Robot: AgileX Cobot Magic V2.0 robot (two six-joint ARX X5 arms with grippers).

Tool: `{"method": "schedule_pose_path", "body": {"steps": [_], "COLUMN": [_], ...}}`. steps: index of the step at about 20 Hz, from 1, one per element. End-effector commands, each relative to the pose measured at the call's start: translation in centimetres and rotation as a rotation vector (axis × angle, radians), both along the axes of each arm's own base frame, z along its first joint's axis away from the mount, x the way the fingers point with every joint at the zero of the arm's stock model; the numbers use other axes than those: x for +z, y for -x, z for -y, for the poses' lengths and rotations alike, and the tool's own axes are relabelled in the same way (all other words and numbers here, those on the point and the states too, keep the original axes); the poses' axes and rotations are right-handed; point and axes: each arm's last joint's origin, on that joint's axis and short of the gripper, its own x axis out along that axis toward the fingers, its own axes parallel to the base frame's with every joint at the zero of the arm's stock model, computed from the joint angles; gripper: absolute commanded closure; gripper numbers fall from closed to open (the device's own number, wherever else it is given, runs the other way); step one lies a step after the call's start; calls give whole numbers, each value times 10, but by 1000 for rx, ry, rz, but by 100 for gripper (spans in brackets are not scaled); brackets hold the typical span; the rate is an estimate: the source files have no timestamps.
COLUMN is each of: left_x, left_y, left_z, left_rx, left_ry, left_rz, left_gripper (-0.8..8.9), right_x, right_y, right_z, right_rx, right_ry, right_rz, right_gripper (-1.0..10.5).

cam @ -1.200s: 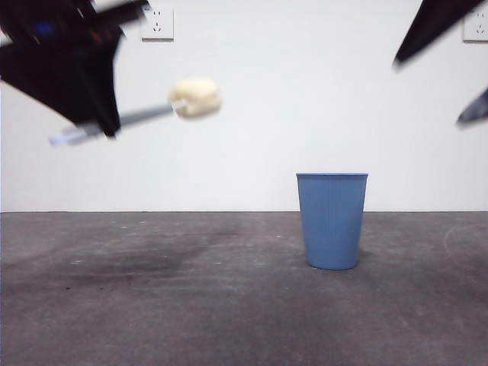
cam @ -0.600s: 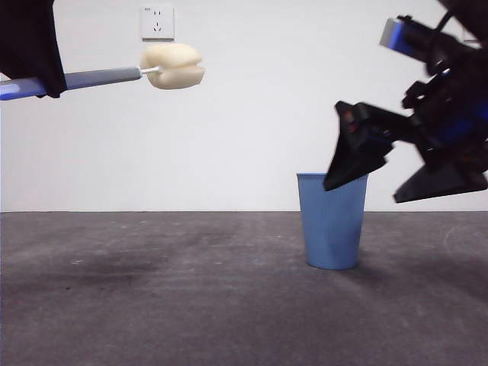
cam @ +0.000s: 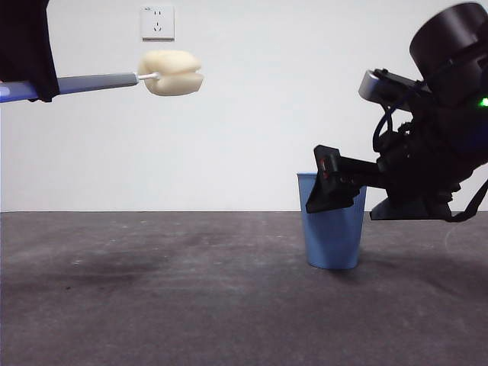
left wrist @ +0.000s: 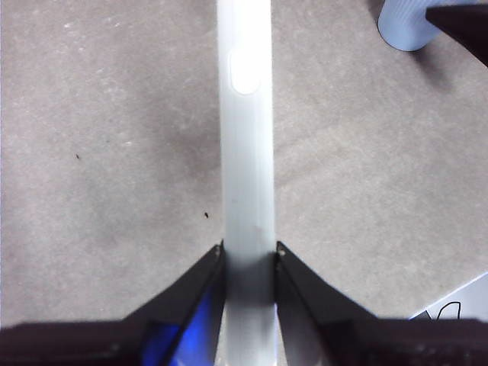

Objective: Pick up the cup brush,pick up the cup,insert the brush into the cup,clean the cup,put the cup brush back,put the cup back to the fixed position on the table

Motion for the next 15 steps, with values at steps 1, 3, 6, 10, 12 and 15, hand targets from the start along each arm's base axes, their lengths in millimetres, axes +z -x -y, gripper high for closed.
{"method": "schedule_pose_path", "body": {"steps": [1,3,6,10,12,15], "left_x": [-1,-1,-1,0,0,0], "left_y": [0,0,0,-1,0,0], "left_z": [0,0,0,1,1,1], "left_rx": [-5,-4,-3,-3,-4,-7], "left_ry": [-6,-5,-3,3,2,0], "left_rz": [2,1,3,13,12,12], "left_gripper": [822,822,822,822,822,822], "right_x": [-7,-13,-18,-18,-18,-18], "right_y": [-2,-4,-7,-9,-9,-9], "right_z": [-1,-3,-4,-6,-6,-6], "right_rx": [8,8,11,32,32,32], "right_ry": [-2,-6,-18,-41,-41,-41], "right_rz": [22,32,53,84,83,83], "right_gripper": [350,350,353,639,765,966]}}
